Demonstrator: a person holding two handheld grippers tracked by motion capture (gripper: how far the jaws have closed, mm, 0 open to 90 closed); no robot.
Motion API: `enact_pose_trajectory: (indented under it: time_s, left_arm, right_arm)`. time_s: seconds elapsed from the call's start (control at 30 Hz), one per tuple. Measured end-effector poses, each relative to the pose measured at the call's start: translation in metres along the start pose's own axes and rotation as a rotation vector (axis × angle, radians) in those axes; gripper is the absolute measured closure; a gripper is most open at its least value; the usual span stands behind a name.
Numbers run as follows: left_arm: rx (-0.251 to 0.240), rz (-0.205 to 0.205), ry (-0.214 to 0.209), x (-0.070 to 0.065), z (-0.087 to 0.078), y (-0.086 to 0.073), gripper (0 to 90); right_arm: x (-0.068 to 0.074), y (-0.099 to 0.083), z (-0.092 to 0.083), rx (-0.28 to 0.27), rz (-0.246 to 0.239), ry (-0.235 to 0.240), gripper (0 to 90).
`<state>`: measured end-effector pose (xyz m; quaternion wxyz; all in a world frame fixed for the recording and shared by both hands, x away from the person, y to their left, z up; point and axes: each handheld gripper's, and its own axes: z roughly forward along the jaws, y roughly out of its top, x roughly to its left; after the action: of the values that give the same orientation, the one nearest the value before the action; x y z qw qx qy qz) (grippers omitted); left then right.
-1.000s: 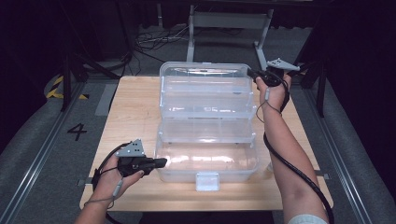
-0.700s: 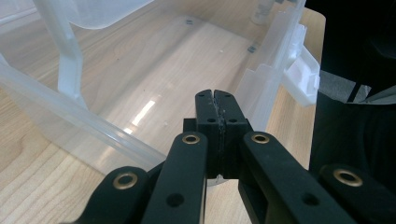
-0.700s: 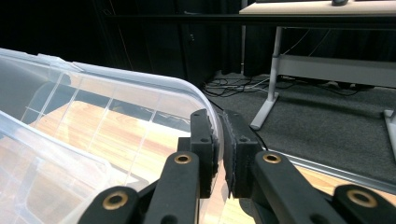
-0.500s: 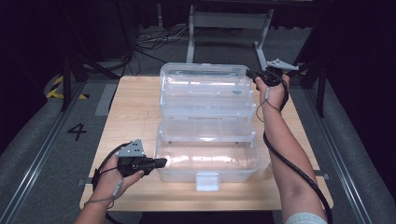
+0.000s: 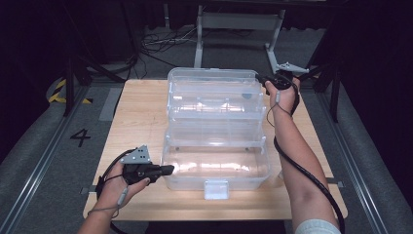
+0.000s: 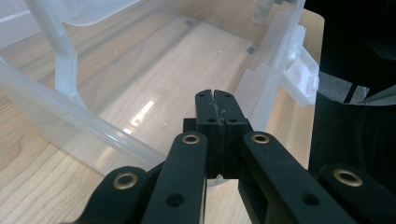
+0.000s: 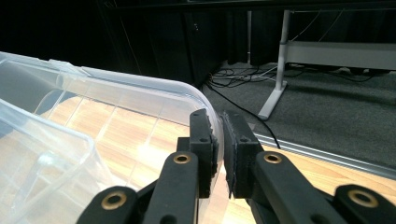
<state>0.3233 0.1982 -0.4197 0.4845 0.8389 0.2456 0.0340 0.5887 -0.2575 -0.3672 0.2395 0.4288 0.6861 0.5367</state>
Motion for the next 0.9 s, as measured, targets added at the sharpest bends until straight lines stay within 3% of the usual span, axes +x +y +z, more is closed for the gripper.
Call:
enact_pose_trajectory:
  time_s: [0.9]
  left_arm:
    - [-0.003, -0.002, -0.002, 0.001, 0.001, 0.0, 90.0]
  right_arm:
    - [-0.009, -0.015, 0.017, 0.029, 0.033, -0.004, 83.0]
